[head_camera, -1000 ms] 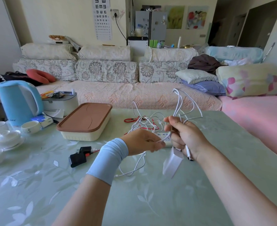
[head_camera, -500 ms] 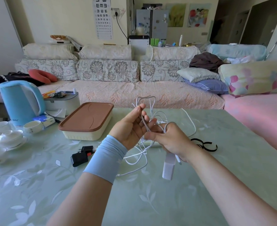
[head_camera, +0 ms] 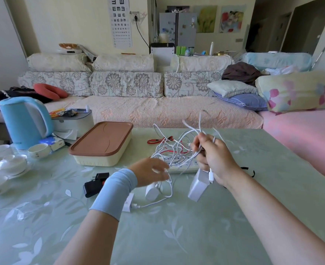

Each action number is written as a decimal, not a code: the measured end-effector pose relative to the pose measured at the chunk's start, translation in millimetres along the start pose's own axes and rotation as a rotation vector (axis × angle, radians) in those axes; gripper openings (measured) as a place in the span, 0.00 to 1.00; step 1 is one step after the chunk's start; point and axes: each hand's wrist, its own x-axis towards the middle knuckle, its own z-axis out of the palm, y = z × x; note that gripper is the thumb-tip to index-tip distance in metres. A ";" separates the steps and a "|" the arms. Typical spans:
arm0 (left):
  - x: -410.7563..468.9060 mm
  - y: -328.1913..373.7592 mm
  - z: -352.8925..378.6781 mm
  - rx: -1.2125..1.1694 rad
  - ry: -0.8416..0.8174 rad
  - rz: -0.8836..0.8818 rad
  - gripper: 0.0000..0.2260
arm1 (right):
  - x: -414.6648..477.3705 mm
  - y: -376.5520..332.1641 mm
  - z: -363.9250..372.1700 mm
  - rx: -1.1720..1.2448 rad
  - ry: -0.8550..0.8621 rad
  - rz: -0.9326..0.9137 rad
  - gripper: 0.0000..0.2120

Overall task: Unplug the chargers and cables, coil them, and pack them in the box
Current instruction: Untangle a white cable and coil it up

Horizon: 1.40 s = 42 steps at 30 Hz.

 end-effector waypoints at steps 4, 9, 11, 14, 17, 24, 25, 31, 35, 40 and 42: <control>0.8 -5.6 10.0 0.154 -0.085 -0.042 0.08 | 1.7 1.6 -1.4 -0.035 0.097 -0.062 0.17; 5.2 -4.5 -1.0 0.197 0.094 -0.063 0.07 | 5.3 8.4 -4.7 -0.151 0.218 -0.066 0.12; 5.1 -10.0 -6.4 0.147 0.121 -0.080 0.08 | 7.6 12.7 -10.0 -0.235 0.266 -0.089 0.12; 4.0 -21.2 -11.5 0.080 0.052 -0.068 0.12 | 10.4 16.9 -17.0 -0.380 0.343 -0.124 0.13; 0.3 -26.7 -15.4 0.014 0.033 -0.053 0.13 | 12.1 14.8 -19.7 -0.376 0.405 -0.134 0.14; 4.6 -18.9 -30.1 0.483 0.064 -0.290 0.14 | 17.0 14.3 -14.3 -0.116 0.321 -0.154 0.13; 4.4 -15.5 -26.3 0.565 -0.020 -0.334 0.21 | 15.3 12.8 -12.0 -0.082 0.286 -0.156 0.12; -0.6 11.9 -16.0 0.441 0.378 -0.062 0.24 | 4.1 1.8 5.2 -0.106 0.180 -0.145 0.11; -9.6 28.8 -5.8 0.083 0.562 0.393 0.27 | 0.5 3.0 12.1 -0.182 0.088 -0.142 0.11; -3.1 33.4 8.2 0.066 0.407 0.376 0.13 | -3.2 -1.1 15.5 -0.050 0.001 -0.054 0.11; -3.6 38.6 12.9 -0.055 0.240 0.277 0.08 | -3.9 -3.0 15.0 -0.052 -0.004 -0.032 0.12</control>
